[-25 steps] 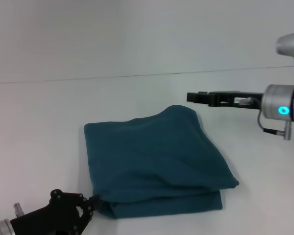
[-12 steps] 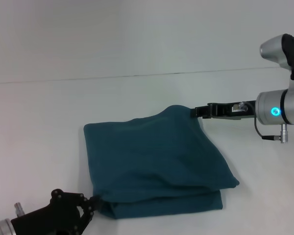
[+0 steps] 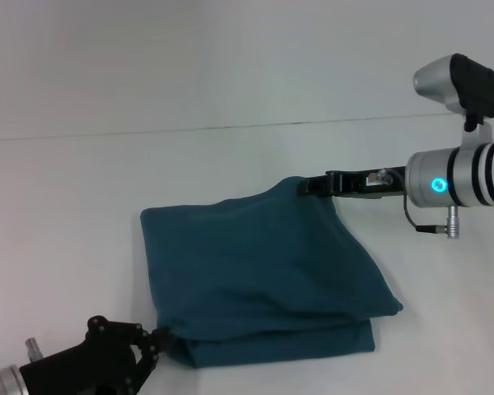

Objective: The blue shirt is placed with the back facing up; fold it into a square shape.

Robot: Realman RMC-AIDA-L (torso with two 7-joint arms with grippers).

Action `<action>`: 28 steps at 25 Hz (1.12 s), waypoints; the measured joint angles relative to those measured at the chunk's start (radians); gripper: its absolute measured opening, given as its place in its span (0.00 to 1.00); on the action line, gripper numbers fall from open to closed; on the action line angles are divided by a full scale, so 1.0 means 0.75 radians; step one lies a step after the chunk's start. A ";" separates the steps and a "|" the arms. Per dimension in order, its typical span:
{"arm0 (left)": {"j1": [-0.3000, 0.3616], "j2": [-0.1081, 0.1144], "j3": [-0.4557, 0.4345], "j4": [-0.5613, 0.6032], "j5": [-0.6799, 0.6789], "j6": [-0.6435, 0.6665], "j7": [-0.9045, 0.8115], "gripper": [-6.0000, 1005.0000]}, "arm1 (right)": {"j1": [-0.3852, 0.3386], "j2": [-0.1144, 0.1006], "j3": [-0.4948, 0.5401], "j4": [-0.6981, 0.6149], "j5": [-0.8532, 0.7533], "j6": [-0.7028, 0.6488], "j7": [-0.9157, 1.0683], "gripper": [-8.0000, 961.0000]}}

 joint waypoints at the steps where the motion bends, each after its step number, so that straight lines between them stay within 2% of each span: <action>1: -0.002 0.000 0.000 0.000 0.000 -0.001 0.000 0.06 | 0.003 0.004 -0.001 0.001 0.000 0.005 -0.001 0.49; 4: -0.007 0.000 0.002 -0.002 0.000 -0.007 0.000 0.06 | 0.013 0.010 -0.007 0.016 0.000 0.022 -0.001 0.49; 13: -0.012 0.000 0.000 -0.004 0.000 -0.010 -0.008 0.07 | 0.049 0.006 -0.018 0.106 -0.009 0.082 0.008 0.39; 26: -0.017 0.002 -0.005 -0.003 0.000 -0.013 -0.007 0.07 | 0.070 0.012 -0.044 0.123 -0.010 0.103 0.009 0.31; 28: -0.017 0.002 -0.006 -0.003 0.000 -0.013 -0.007 0.08 | 0.073 0.012 -0.046 0.123 -0.010 0.103 0.010 0.23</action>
